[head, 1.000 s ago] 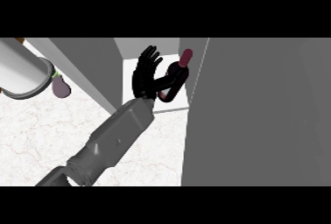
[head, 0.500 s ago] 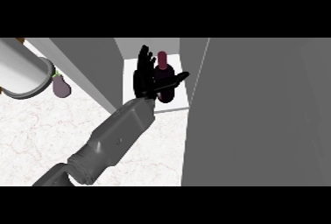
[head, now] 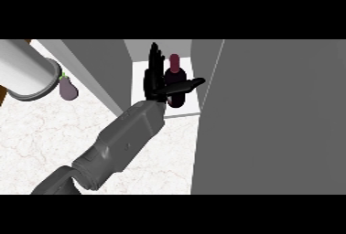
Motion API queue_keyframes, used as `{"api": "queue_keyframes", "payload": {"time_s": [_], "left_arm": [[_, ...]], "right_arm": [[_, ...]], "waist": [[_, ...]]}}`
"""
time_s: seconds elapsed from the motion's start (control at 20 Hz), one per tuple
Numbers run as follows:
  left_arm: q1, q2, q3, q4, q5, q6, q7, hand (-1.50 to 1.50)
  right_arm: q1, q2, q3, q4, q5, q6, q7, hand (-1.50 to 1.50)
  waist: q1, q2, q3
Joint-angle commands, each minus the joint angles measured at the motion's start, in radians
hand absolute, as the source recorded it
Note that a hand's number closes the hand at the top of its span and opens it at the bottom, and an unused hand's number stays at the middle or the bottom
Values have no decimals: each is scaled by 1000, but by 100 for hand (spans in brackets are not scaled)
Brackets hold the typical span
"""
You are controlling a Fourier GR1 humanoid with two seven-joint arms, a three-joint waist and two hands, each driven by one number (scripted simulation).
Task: Pick up the wine, place it into the cabinet and close the cabinet
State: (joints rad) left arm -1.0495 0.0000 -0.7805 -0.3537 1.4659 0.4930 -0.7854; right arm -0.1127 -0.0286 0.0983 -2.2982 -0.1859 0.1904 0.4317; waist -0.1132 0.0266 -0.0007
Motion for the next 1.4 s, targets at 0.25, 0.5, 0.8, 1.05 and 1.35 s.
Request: {"api": "queue_keyframes", "payload": {"time_s": [0.25,0.5,0.8,1.05,1.35], "left_arm": [[49,0,-41,-90,44,16,-113,-150],[9,0,-44,-75,57,-40,-66,-150],[75,0,-132,-200,81,1,-101,-150],[147,0,-156,-193,40,-26,-166,-150],[203,0,-138,-239,-43,-38,-178,-150]], "right_arm": [[-28,9,6,-9,9,-25,30,-150],[28,18,63,-34,55,-25,33,-150],[-23,5,40,-66,42,-65,106,-150],[37,14,55,-82,61,-61,70,-150],[4,17,39,-65,69,-92,109,-150]], "waist": [[14,-4,0],[44,-12,0],[48,-15,0],[75,-21,0],[104,-26,0]]}}
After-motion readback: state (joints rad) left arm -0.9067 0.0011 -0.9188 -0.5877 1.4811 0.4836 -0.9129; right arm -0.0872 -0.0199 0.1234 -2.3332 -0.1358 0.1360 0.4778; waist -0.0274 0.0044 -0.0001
